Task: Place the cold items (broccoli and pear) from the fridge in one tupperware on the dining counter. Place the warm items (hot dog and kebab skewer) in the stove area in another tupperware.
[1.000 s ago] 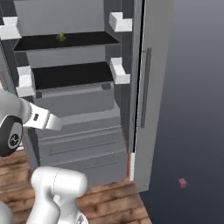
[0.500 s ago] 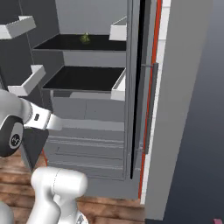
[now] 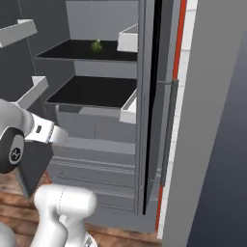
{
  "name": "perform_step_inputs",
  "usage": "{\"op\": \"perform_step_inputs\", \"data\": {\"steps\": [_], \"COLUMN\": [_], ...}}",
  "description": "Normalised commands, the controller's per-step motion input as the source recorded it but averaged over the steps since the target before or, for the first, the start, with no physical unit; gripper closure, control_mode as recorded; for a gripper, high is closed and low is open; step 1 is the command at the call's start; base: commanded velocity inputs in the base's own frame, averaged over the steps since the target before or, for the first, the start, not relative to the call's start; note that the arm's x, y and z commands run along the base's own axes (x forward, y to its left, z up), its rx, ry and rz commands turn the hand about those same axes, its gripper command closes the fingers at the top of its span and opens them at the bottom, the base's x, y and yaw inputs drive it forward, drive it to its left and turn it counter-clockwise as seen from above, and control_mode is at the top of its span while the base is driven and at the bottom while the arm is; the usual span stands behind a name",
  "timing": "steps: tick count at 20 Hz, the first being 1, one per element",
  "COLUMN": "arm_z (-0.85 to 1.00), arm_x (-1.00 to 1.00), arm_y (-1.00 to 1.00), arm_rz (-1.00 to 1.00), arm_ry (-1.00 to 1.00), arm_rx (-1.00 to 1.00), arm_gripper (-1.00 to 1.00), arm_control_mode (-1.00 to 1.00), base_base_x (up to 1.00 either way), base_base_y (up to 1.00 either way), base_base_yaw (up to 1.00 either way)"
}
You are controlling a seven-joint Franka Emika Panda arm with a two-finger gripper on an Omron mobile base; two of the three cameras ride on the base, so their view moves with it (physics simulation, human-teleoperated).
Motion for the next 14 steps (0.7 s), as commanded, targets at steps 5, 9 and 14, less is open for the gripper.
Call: {"op": "perform_step_inputs", "data": {"steps": [5,9,14], "arm_z": [0.00,0.00,0.00], "arm_x": [0.00,0.00,0.00], "arm_y": [0.00,0.00,0.00], "arm_rz": [0.00,0.00,0.00], "arm_ry": [0.00,0.00,0.00], "arm_rx": [0.00,0.00,0.00], "arm_gripper": [-1.00,-1.00,-1.00], "arm_control_mode": [1.00,1.00,1.00], "base_base_x": [0.83,0.76,0.41], "base_base_y": [0.07,0.03,0.06], "base_base_yaw": [0.00,0.00,0.00]}}
